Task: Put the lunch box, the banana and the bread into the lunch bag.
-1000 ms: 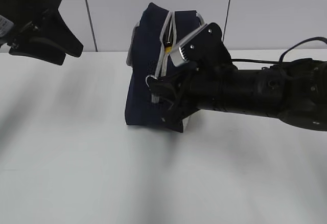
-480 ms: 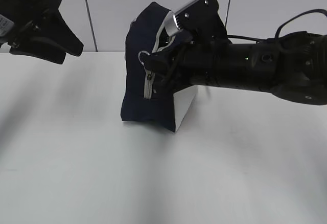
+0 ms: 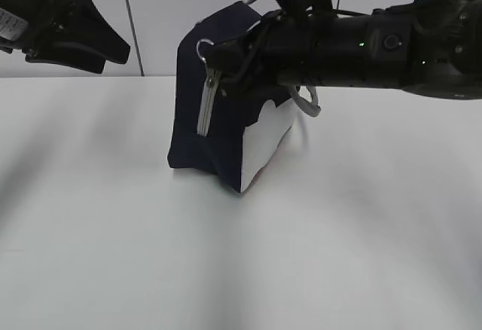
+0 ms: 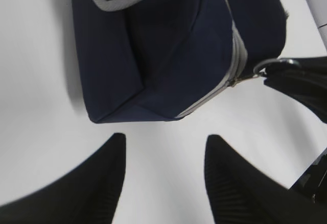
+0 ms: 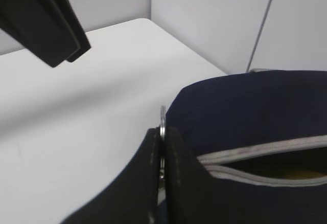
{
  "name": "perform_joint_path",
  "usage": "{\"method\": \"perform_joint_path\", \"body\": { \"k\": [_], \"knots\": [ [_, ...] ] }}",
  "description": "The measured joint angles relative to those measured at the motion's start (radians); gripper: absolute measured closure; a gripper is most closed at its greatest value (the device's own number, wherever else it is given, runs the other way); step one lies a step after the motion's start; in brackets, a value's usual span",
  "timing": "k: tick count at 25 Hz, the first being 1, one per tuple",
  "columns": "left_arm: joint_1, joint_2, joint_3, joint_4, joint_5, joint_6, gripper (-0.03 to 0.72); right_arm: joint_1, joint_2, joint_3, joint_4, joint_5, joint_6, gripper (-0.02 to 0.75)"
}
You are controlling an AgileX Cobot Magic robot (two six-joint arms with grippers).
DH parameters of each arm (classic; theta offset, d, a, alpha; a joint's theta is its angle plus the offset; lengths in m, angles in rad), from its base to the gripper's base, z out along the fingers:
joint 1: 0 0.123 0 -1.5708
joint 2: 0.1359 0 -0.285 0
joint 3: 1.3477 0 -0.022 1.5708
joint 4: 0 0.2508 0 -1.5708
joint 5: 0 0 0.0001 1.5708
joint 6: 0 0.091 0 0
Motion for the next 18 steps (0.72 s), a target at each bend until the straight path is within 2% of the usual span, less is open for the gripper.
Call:
{"method": "perform_joint_path", "body": {
  "k": [3, 7, 11, 18],
  "knots": [
    [0.000, 0.000, 0.000, -0.056, -0.016, 0.064, 0.327, -0.048, 0.000, -0.022, -0.057, -0.043, 0.083, 0.754],
    [0.000, 0.003, 0.000, -0.102, -0.033, 0.129, 0.327, -0.111, 0.000, -0.039, -0.278, -0.194, 0.313, 0.754],
    [0.000, 0.027, 0.000, -0.114, -0.034, 0.151, 0.327, -0.121, -0.006, -0.041, -0.478, -0.297, 0.472, 0.754],
    [0.000, 0.070, 0.000, -0.166, -0.021, 0.235, 0.327, -0.121, -0.052, -0.073, -0.538, -0.279, 0.510, 0.754]
  ]
}}
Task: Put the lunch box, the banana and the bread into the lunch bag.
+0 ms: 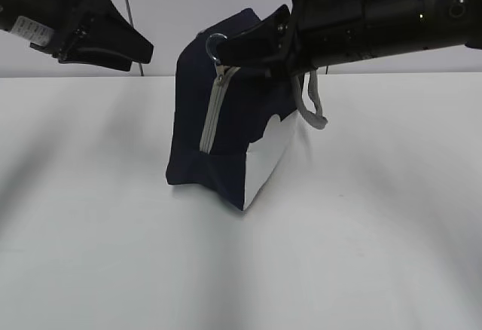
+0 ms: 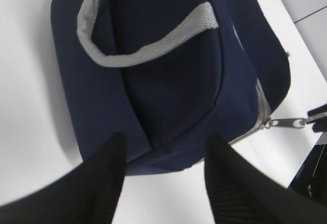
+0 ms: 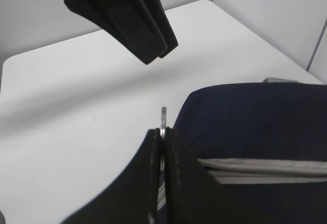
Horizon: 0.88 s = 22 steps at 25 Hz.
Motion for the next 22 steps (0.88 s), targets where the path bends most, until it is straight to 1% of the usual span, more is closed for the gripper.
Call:
{"method": "perform_joint_path", "body": {
  "k": [4, 9, 11, 16, 19, 22],
  "knots": [
    [0.000, 0.020, 0.000, -0.072, 0.029, 0.089, 0.327, 0.000, -0.004, -0.041, -0.030, -0.013, 0.046, 0.754],
    [0.000, 0.029, 0.000, -0.083, 0.078, 0.172, 0.327, 0.000, -0.006, -0.047, -0.147, -0.050, 0.156, 0.754],
    [0.000, 0.038, 0.000, -0.087, 0.099, 0.205, 0.327, 0.000, -0.006, -0.047, -0.173, -0.045, 0.186, 0.754],
    [0.000, 0.082, 0.000, -0.123, 0.147, 0.323, 0.327, 0.000, -0.008, -0.047, -0.165, 0.066, 0.203, 0.754],
    [0.000, 0.100, 0.000, -0.148, 0.154, 0.368, 0.327, 0.000, -0.008, -0.047, -0.136, 0.132, 0.203, 0.754],
    [0.000, 0.104, 0.000, -0.166, 0.146, 0.394, 0.327, 0.000, -0.002, -0.047, -0.113, 0.154, 0.201, 0.754]
  ]
}}
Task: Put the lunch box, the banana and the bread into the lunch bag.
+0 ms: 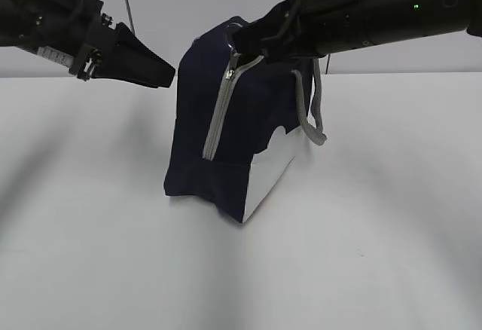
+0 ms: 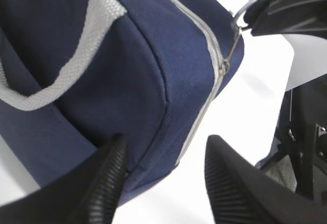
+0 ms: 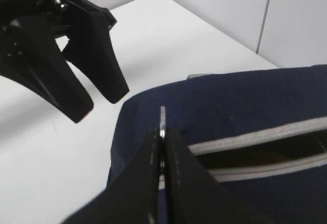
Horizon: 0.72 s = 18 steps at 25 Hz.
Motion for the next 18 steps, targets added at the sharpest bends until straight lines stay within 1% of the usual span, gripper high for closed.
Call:
{"method": "perform_joint_path", "body": {
  "k": [4, 8, 12, 18],
  "knots": [
    [0.000, 0.003, 0.000, -0.008, -0.024, 0.040, 0.327, 0.000, 0.008, 0.000, 0.057, -0.002, -0.054, 0.754],
    [0.000, 0.003, 0.000, -0.058, -0.024, 0.110, 0.327, 0.000, 0.012, -0.002, 0.107, -0.004, -0.095, 0.754],
    [0.000, 0.003, 0.000, -0.078, -0.028, 0.158, 0.327, 0.000, 0.014, -0.002, 0.115, -0.010, -0.101, 0.754],
    [-0.006, 0.018, 0.000, -0.084, -0.032, 0.175, 0.327, 0.000, 0.014, -0.002, 0.123, -0.012, -0.103, 0.754]
  ]
}}
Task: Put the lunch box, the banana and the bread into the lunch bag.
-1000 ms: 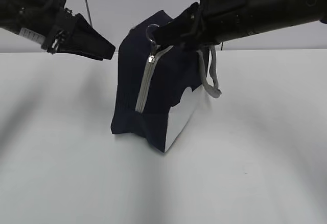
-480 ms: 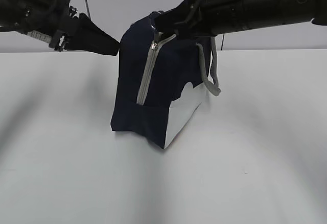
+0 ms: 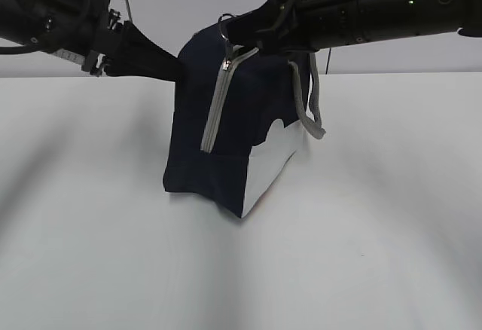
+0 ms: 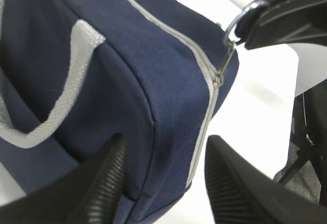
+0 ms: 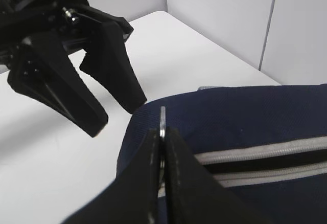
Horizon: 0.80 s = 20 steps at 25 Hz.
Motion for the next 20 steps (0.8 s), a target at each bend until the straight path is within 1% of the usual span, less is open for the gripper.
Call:
{"method": "perform_joint_path", "body": {
  "k": [7, 9, 12, 13, 20],
  "knots": [
    [-0.058, 0.055, 0.000, -0.026, -0.032, 0.041, 0.328, 0.000, 0.000, 0.000, 0.000, 0.000, -0.001, 0.754],
    [-0.069, 0.063, 0.000, -0.030, -0.049, 0.045, 0.349, 0.000, 0.000, 0.000, 0.000, 0.000, -0.001, 0.754],
    [-0.071, 0.065, 0.000, -0.030, -0.059, 0.045, 0.419, 0.000, 0.000, 0.000, 0.000, 0.000, -0.001, 0.754],
    [-0.071, 0.065, 0.000, -0.030, -0.060, 0.045, 0.430, 0.000, 0.000, 0.000, 0.000, 0.000, -0.001, 0.754],
    [-0.071, 0.065, 0.000, -0.030, -0.060, 0.046, 0.463, 0.000, 0.000, 0.000, 0.000, -0.001, -0.001, 0.754]
  ]
}}
